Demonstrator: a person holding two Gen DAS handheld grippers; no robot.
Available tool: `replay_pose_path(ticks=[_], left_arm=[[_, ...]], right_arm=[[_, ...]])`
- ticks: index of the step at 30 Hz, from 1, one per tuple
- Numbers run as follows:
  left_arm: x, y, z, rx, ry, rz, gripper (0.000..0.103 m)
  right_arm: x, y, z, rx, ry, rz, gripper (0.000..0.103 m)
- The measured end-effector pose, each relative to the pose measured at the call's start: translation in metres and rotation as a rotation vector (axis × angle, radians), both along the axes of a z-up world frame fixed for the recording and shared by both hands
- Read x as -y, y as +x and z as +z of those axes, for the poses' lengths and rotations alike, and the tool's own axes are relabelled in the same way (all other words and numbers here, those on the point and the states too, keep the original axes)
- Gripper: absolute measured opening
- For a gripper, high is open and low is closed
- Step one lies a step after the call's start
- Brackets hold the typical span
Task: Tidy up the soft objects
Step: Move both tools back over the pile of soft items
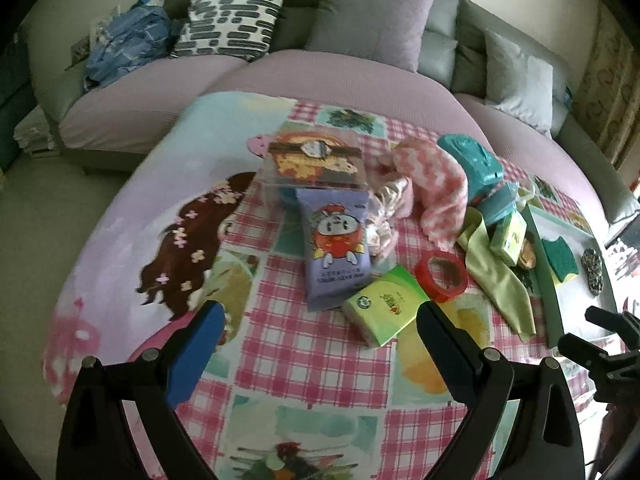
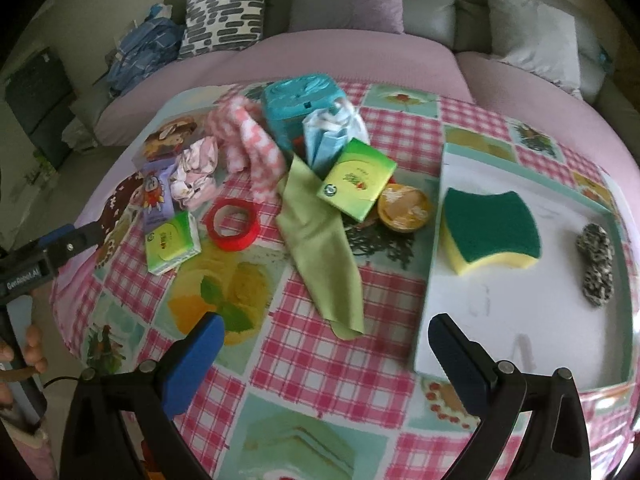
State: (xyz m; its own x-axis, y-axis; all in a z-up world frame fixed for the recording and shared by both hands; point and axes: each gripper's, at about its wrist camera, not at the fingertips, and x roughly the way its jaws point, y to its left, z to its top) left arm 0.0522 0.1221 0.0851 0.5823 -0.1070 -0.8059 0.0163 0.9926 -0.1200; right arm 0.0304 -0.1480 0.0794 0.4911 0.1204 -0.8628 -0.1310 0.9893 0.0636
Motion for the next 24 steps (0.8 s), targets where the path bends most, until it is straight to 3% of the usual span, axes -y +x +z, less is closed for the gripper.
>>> replay_pose_path(ticks=[7,14,24], left_arm=[[0.023,0.013,-0.022,-0.041,-0.016,-0.083,0.097],[0.053,0.021,-0.045,-0.075,0.017,-0.199,0.097],[0.06,0.039,-0.066,-0.091,0.096,-0.225,0.097]], right_arm=[[-0.009,0.024,-0.017,-0.031,-0.005,0.048,0.103],[-0.012,0.044,-0.036,-0.064,-0.008,0.074,0.103],[-0.019,0.058,-0.056,-0.09,-0.021,0.101,0.103]])
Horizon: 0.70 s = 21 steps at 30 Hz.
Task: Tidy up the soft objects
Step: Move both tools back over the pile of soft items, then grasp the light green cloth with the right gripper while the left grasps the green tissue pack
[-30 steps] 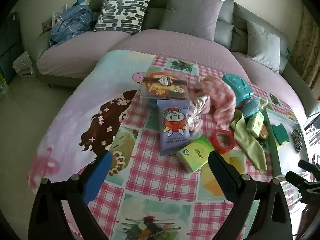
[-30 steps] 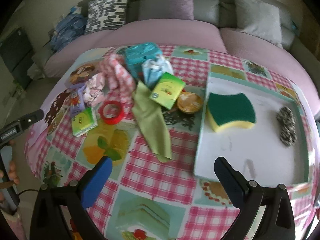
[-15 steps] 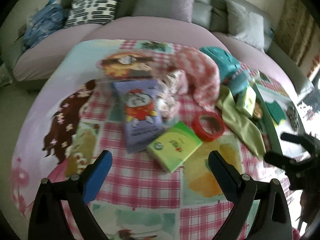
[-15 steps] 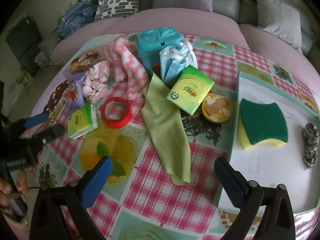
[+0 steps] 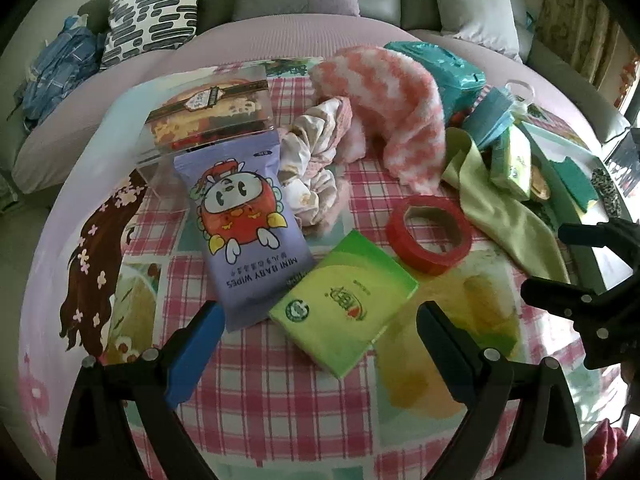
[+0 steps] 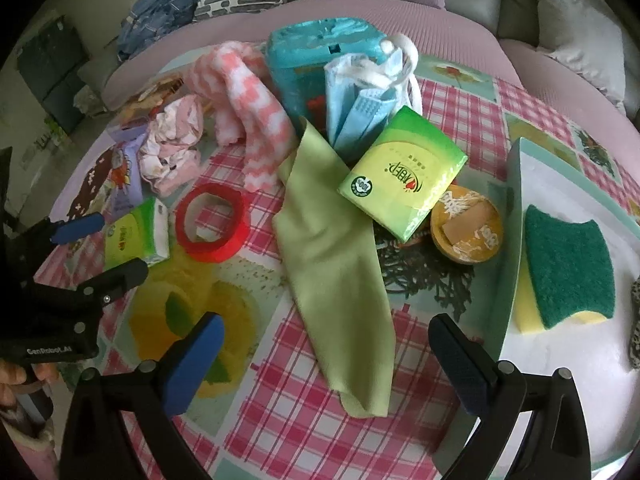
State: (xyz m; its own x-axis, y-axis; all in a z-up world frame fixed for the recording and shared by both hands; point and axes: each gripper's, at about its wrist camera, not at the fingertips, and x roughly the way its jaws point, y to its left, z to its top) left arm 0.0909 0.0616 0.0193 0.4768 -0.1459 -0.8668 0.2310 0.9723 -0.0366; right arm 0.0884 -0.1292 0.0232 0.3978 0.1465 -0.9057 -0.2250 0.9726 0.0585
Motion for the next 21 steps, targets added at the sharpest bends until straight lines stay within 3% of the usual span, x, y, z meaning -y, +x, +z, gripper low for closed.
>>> replay_pose_path(ticks=[10,14,17,21], left_arm=[[0.011,0.009,-0.002,0.028,0.032,-0.026,0.095],[0.018,0.006,-0.004,0.026,0.05,-0.031,0.08],[0.019,0.009,-0.007,0.013,0.049,-0.03,0.075],[0.017,0.004,-0.005,0.014,0.046,-0.027,0.071]], right_arm=[[0.002,0.014,-0.017,-0.003,0.0,0.011,0.103],[0.002,0.021,-0.022,0.006,-0.038,0.017,0.102],[0.001,0.025,-0.025,0.017,-0.058,0.016,0.099],[0.0,0.026,-0.025,0.043,-0.07,0.022,0.088]])
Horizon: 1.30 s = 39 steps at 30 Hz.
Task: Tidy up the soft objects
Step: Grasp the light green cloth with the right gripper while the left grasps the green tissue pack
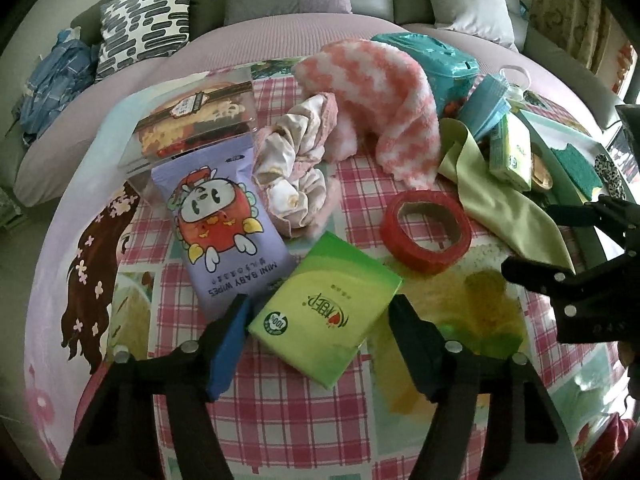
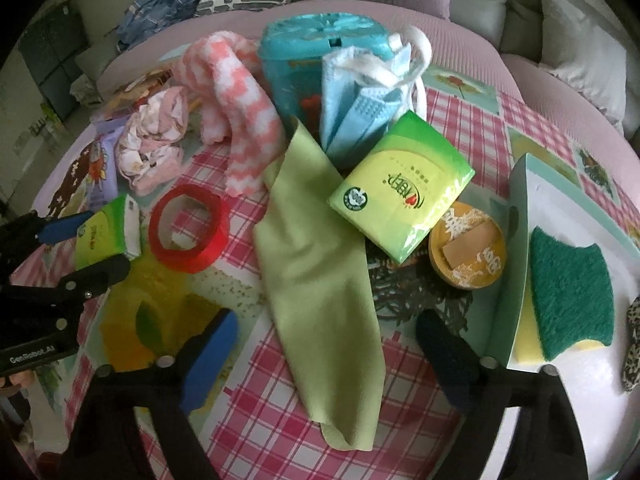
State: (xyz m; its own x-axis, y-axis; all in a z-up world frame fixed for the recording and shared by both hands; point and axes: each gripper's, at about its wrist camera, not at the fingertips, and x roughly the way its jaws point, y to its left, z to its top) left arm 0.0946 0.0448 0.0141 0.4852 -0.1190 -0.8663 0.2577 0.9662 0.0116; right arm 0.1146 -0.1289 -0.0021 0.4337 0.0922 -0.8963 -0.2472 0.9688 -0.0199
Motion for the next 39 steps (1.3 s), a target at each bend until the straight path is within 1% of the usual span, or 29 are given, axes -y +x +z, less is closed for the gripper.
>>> replay_pose_path(ticks=[1,7,8,10,12,21,23,24,25,27,29,35,39], left_arm=[[-0.001,0.0,0.0,-0.001,-0.001,0.001,0.07],[-0.006,-0.003,0.0,-0.008,-0.008,0.011,0.07],[-0.006,-0.004,0.0,-0.007,-0.01,0.012,0.07],[-0.006,-0.004,0.002,-0.007,-0.013,0.014,0.07],[-0.008,-0.006,0.003,-0.006,-0.021,0.014,0.07],[-0.009,-0.008,0.004,-0.011,-0.022,0.016,0.07],[-0.008,-0.008,0.004,-0.014,-0.022,0.018,0.07],[-0.007,-0.008,0.003,-0.015,-0.022,0.018,0.066],[-0.006,-0.008,0.002,-0.015,-0.022,0.018,0.065],[-0.006,-0.009,0.003,-0.015,-0.022,0.019,0.064],[-0.007,-0.01,0.003,-0.019,-0.031,0.021,0.064],[-0.008,-0.014,0.006,-0.02,-0.03,0.029,0.063],[-0.008,-0.018,0.014,-0.012,-0.028,0.032,0.063]], right_arm=[[-0.001,0.0,0.0,0.004,-0.008,0.0,0.087],[-0.011,-0.008,0.004,0.029,-0.004,0.03,0.066],[-0.012,-0.009,0.004,0.03,-0.002,0.033,0.061],[-0.014,-0.01,0.004,0.027,-0.001,0.04,0.057],[-0.017,-0.013,0.005,0.027,0.006,0.046,0.048],[-0.026,-0.031,0.01,0.02,0.034,0.068,0.023],[-0.026,-0.035,0.012,0.018,0.042,0.071,0.02],[-0.025,-0.038,0.013,0.014,0.05,0.071,0.017],[-0.025,-0.04,0.014,0.012,0.063,0.069,0.016],[-0.024,-0.043,0.017,0.012,0.077,0.066,0.012],[-0.022,-0.047,0.022,0.013,0.089,0.066,0.011],[-0.015,-0.054,0.039,0.032,0.113,0.059,0.01],[-0.009,-0.058,0.053,0.049,0.124,0.053,0.01]])
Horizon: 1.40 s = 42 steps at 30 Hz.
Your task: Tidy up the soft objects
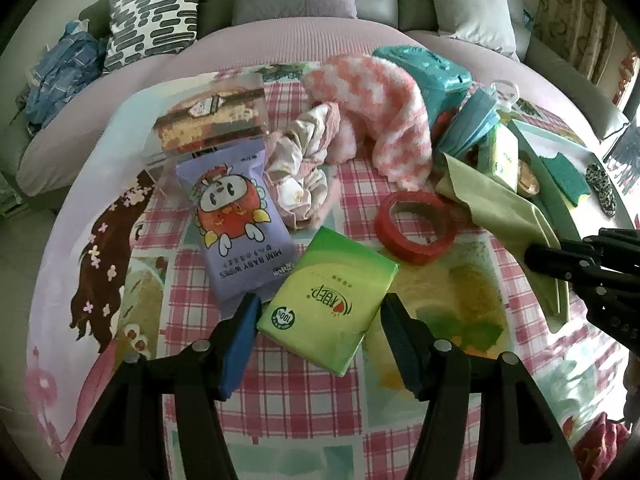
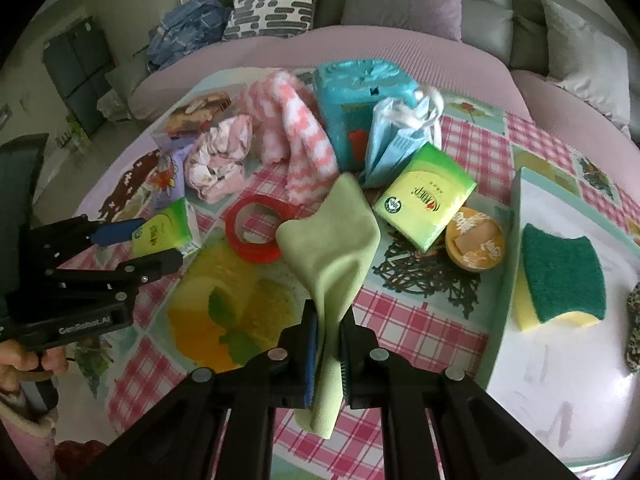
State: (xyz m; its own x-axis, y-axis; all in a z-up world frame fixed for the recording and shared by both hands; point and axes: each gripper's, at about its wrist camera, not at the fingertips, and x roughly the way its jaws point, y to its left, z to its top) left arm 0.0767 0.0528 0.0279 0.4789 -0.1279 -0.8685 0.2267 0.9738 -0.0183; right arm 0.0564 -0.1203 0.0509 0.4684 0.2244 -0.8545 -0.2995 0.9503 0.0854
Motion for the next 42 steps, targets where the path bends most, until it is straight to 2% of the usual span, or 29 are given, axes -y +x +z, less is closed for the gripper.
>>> replay_pose_path(ticks=[22,32,42], left_arm=[[0.015,-0.04,0.081,0.117,-0.012,-0.019,0.063],[0.045,-0.056,0.103,0.147,0.004,-0.067,0.063],[0.084,-0.064,0.113,0.162,-0.007,-0.061,0.063]], right_arm=[[0.042,-0.052,0.08,0.165,0.043,-0.088,0.01],[0.074,-0.071,0.098,0.214,0.086,-0.138,0.01],[0.125,-0.086,0.104,0.232,0.119,-0.224,0.01]])
